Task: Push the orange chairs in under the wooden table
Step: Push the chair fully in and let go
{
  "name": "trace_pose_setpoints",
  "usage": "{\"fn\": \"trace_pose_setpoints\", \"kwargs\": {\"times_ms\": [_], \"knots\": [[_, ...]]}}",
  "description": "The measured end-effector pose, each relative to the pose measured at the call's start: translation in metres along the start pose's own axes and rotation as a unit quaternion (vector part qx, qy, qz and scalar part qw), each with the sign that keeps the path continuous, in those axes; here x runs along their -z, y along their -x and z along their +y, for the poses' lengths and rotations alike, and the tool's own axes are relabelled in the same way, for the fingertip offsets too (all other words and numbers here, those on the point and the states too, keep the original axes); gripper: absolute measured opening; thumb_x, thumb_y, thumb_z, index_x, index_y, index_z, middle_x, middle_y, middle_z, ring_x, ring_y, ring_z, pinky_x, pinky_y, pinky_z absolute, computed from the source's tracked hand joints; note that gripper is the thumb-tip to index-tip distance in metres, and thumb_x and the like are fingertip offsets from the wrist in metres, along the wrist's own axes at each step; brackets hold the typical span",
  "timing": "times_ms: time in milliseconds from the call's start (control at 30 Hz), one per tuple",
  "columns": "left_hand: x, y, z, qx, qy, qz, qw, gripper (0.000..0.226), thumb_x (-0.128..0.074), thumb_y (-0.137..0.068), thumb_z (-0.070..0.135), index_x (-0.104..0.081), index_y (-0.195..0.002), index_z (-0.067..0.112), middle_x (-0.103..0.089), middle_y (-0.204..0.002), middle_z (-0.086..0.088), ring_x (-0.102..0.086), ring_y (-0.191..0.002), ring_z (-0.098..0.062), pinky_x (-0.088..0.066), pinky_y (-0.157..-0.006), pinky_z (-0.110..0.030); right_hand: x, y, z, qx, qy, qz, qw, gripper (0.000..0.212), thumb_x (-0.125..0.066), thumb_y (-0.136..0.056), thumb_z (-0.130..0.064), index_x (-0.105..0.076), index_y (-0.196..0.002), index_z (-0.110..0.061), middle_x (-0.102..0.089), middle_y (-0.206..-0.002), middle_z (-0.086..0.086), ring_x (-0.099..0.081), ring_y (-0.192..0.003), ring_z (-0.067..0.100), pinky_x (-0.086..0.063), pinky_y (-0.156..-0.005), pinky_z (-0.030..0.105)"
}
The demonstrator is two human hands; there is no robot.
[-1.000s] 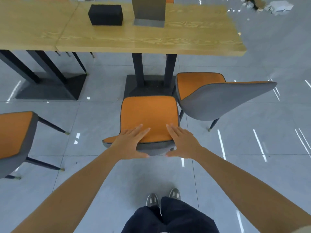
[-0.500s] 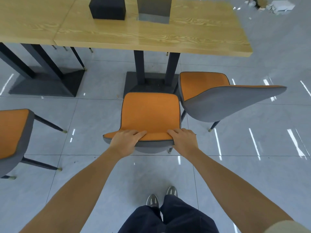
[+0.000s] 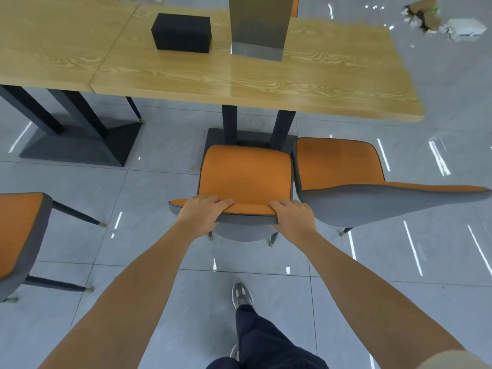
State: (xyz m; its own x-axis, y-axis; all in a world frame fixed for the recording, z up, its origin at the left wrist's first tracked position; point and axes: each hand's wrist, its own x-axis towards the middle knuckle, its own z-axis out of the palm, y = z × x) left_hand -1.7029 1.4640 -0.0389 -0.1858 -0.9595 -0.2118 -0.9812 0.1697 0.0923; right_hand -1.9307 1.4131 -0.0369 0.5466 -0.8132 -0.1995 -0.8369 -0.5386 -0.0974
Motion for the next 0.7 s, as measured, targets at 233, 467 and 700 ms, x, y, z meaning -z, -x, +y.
{"fn": "trace_pose_setpoints", "kwargs": {"times_ms": [233, 467, 700], "knots": [[0.017, -0.052, -0.028, 0.02, -0.003, -0.012, 1.0, 0.059, -0.056, -0.088, 0.02, -0.031, -0.14, 0.028, -0.056, -0.125, -0.003, -0.055, -0.109, -0.024, -0.044, -0.092, -0.036, 0.013, -0.06, 0.015, 0.008, -0.009, 0.012, 1.0, 0.043, -0.065, -0.082, -0.035, -0.049, -0.118, -0.02, -0.062, -0.108, 0.002, -0.057, -0.096, 0.027, -0.041, -0.077, 0.034], [0.024, -0.078, -0.024, 0.008, 0.005, -0.022, 1.0, 0.059, -0.058, -0.086, 0.018, -0.032, -0.139, 0.027, -0.058, -0.119, -0.005, -0.057, -0.101, -0.026, -0.049, -0.084, -0.037, 0.023, -0.078, 0.038, -0.004, -0.004, 0.007, 1.0, 0.047, -0.066, -0.081, -0.036, -0.049, -0.123, -0.023, -0.061, -0.115, 0.0, -0.056, -0.104, 0.025, -0.041, -0.083, 0.033], [0.017, -0.074, -0.02, -0.009, 0.028, -0.013, 0.999, 0.062, -0.061, -0.085, 0.021, -0.032, -0.139, 0.023, -0.053, -0.131, -0.005, -0.052, -0.115, -0.026, -0.042, -0.094, -0.036, 0.028, -0.071, 0.031, -0.048, -0.013, -0.03, 0.998, 0.051, -0.065, -0.081, -0.034, -0.045, -0.127, -0.026, -0.058, -0.123, -0.003, -0.051, -0.113, 0.022, -0.037, -0.093, 0.034]]}}
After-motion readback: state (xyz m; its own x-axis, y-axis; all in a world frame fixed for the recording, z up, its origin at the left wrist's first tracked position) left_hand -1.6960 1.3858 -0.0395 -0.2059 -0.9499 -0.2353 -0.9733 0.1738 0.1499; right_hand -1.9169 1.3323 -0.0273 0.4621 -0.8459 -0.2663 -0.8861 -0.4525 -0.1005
